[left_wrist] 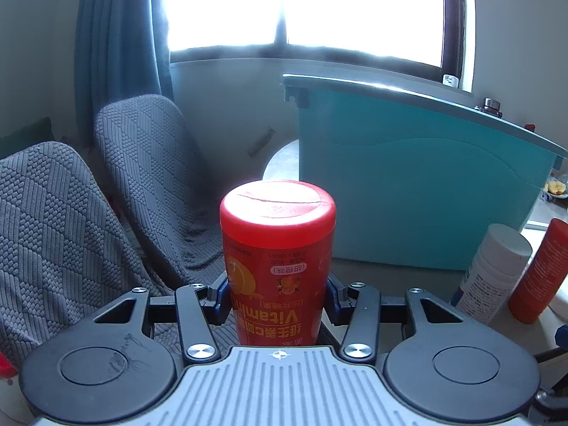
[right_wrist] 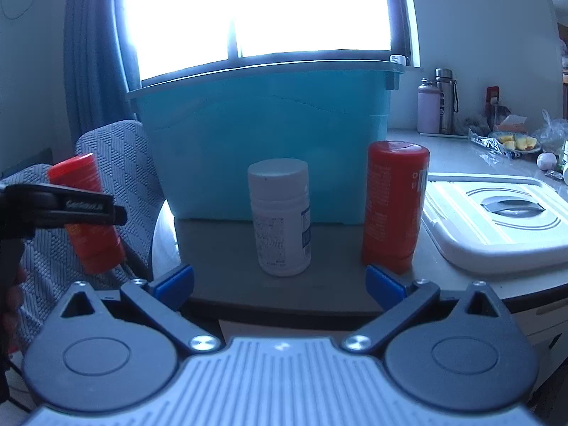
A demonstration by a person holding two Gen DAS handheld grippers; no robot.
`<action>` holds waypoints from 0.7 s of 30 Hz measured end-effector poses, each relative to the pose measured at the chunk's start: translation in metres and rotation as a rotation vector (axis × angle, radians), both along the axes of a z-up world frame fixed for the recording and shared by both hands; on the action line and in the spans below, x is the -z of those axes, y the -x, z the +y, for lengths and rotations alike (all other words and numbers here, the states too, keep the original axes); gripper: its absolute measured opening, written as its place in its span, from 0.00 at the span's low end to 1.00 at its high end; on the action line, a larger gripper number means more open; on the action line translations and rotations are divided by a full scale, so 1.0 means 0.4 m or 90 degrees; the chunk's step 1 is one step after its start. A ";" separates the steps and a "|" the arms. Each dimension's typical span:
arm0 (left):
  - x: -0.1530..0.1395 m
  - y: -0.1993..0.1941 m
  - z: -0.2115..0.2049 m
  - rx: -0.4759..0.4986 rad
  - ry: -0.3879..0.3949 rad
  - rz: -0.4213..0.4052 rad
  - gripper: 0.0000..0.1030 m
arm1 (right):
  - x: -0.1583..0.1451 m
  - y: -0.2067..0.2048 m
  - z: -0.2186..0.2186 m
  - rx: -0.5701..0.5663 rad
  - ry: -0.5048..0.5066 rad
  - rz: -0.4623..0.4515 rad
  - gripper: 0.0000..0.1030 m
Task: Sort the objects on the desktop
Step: 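Hold the red canister in the left tool while the right tool grasps the white pill bottle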
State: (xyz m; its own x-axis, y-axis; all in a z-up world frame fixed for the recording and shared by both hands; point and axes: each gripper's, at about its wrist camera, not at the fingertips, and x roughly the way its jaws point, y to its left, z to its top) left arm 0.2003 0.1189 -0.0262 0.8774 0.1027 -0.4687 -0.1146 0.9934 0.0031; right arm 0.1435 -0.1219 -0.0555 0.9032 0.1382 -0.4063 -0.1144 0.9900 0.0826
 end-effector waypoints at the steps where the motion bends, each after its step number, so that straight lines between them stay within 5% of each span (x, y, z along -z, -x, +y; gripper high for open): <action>1: -0.001 -0.003 0.002 0.001 -0.001 -0.001 0.48 | 0.001 -0.007 0.002 0.000 0.001 -0.001 1.00; 21: 0.004 -0.074 0.038 -0.003 0.016 0.007 0.48 | 0.017 -0.121 0.027 0.004 -0.003 -0.009 1.00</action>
